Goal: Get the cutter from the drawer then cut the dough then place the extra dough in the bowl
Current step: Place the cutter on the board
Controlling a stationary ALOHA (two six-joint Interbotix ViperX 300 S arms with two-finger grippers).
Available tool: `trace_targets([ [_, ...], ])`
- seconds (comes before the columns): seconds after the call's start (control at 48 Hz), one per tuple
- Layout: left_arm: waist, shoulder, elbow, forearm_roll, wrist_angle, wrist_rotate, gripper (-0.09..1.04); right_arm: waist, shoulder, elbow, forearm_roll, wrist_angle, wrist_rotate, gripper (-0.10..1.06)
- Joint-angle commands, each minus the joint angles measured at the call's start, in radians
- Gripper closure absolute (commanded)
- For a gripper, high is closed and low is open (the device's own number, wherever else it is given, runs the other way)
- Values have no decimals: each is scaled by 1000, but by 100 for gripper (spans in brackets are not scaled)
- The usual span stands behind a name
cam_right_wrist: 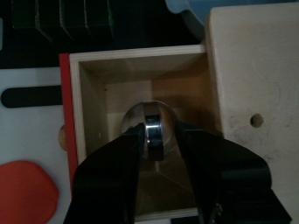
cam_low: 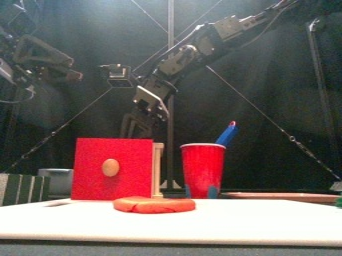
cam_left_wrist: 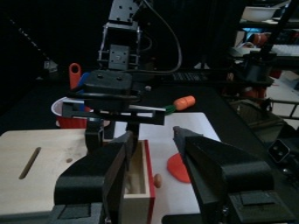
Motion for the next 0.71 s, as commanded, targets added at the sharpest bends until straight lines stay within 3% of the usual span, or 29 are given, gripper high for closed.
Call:
trace_targets([
  [0.021, -2, 2, -11, -2, -9, 0, 14, -2, -20, -37, -2, -2, 2, 45],
  [0.271, -2, 2, -2, -20, -2, 0, 14, 9, -114, -94, -8, 123, 2, 49],
  [0.438, 5, 2, 8, -29, -2, 0, 14, 25, -216, -86, -2, 133, 5, 49],
  [0.604, 14, 2, 9, -29, -2, 6, 14, 54, -336, 5, -8, 156, 6, 49],
  [0.708, 60, 2, 2, -34, -2, 5, 14, 78, -439, 140, -3, 172, 34, 49],
])
